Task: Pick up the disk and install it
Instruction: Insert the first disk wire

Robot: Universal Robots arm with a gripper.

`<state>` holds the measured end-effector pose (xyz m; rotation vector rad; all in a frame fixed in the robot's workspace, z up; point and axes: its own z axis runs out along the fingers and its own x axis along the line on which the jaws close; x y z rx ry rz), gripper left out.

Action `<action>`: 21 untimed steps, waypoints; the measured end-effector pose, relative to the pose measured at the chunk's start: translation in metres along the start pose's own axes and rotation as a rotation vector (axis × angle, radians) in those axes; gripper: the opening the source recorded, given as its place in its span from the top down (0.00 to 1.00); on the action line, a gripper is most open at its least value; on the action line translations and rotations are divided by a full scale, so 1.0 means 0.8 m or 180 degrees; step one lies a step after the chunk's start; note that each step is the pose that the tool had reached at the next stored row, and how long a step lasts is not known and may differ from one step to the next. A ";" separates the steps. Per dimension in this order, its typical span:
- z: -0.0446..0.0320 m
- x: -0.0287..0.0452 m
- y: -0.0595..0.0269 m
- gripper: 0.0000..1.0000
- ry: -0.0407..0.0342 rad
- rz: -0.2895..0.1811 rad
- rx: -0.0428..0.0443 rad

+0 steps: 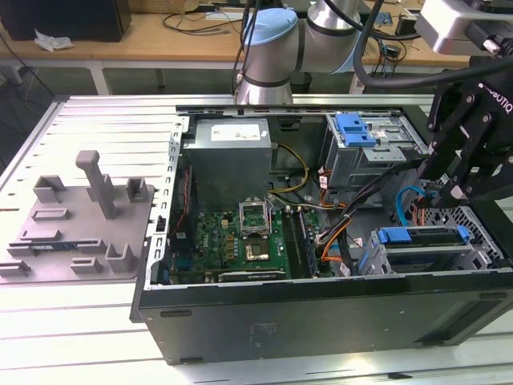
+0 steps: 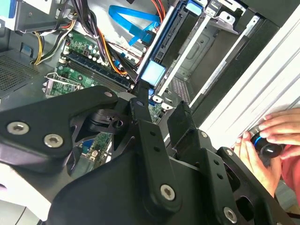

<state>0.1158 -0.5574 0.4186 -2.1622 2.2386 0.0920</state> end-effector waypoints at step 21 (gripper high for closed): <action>0.0048 -0.0777 0.003 0.56 0.0966 0.0020 0.0034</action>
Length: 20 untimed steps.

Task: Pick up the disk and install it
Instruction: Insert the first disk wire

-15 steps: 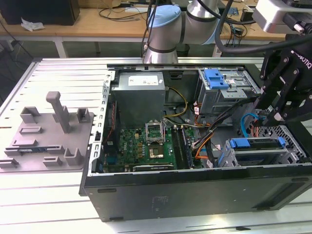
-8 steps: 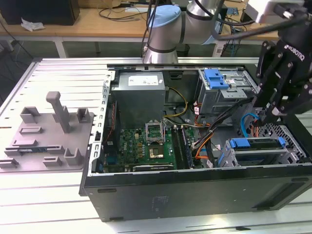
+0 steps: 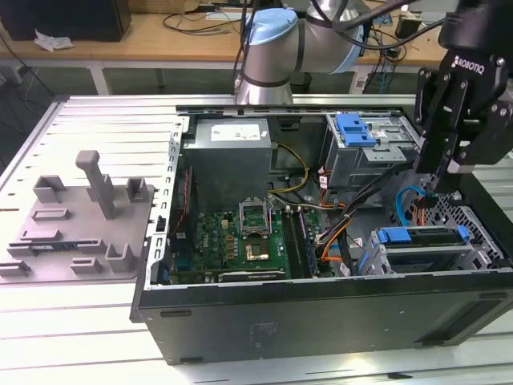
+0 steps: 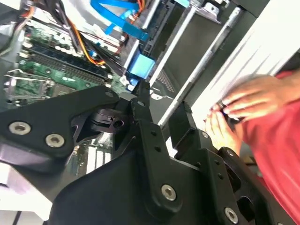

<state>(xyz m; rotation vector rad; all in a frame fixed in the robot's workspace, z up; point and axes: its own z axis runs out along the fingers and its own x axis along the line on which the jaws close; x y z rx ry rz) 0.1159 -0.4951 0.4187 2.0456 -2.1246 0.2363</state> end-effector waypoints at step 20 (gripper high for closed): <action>-0.0093 -0.0539 -0.093 0.56 0.0267 0.0058 -0.0078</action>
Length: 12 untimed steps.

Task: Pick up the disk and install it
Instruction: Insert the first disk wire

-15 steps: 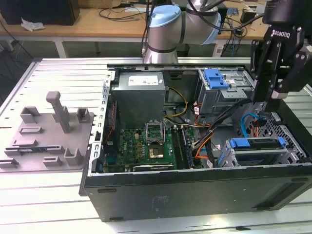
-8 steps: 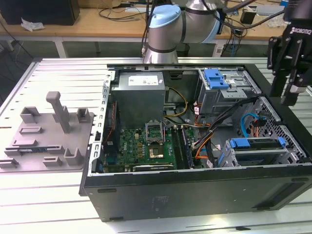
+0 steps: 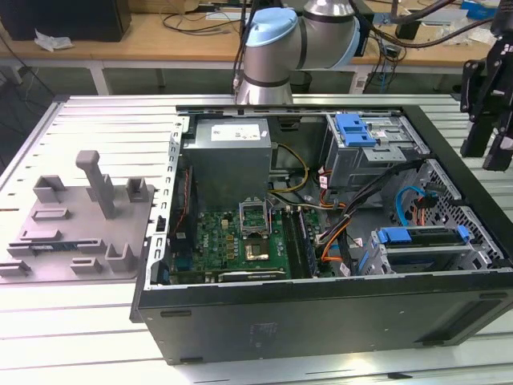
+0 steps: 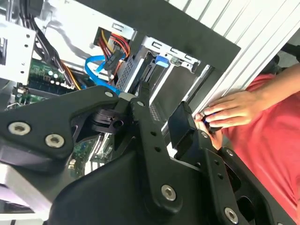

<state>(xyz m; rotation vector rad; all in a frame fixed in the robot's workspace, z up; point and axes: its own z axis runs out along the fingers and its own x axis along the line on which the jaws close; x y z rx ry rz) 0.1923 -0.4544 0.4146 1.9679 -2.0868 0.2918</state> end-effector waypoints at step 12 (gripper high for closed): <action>0.0035 -0.0177 -0.001 0.56 0.0141 0.0424 -0.0123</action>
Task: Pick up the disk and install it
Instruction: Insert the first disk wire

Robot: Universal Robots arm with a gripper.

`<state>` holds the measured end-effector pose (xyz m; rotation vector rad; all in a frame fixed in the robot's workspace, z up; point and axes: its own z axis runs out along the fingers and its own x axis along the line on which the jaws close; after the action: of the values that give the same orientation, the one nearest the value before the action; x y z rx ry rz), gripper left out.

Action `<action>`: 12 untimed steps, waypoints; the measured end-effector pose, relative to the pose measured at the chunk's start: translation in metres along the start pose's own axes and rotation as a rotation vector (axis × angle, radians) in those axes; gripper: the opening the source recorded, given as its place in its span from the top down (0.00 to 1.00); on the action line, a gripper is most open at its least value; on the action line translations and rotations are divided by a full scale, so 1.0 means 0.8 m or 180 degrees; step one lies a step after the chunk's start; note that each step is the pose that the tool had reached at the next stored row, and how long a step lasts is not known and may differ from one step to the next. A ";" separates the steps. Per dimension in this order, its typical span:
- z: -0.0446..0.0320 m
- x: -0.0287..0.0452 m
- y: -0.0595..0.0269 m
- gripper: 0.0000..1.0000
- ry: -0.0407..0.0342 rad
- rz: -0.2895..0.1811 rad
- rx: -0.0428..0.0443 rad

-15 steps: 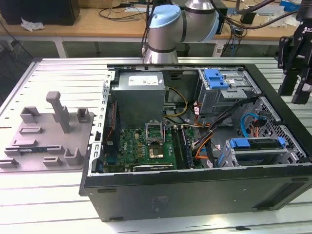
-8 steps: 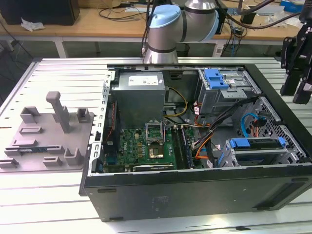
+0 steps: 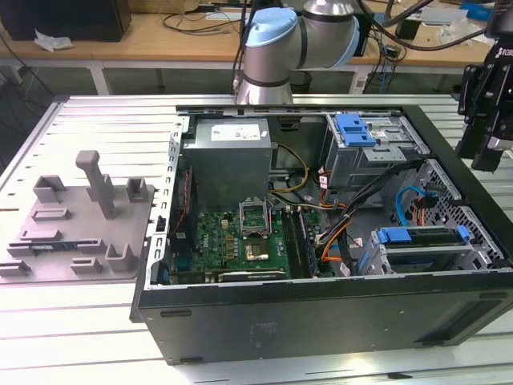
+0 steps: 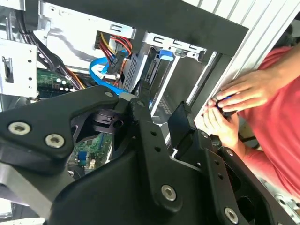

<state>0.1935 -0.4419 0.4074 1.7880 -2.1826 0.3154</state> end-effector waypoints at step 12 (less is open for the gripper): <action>0.0252 -0.0494 0.007 0.56 0.0058 0.0022 0.0004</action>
<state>0.1933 -0.4118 0.3743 1.7716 -2.1772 0.3333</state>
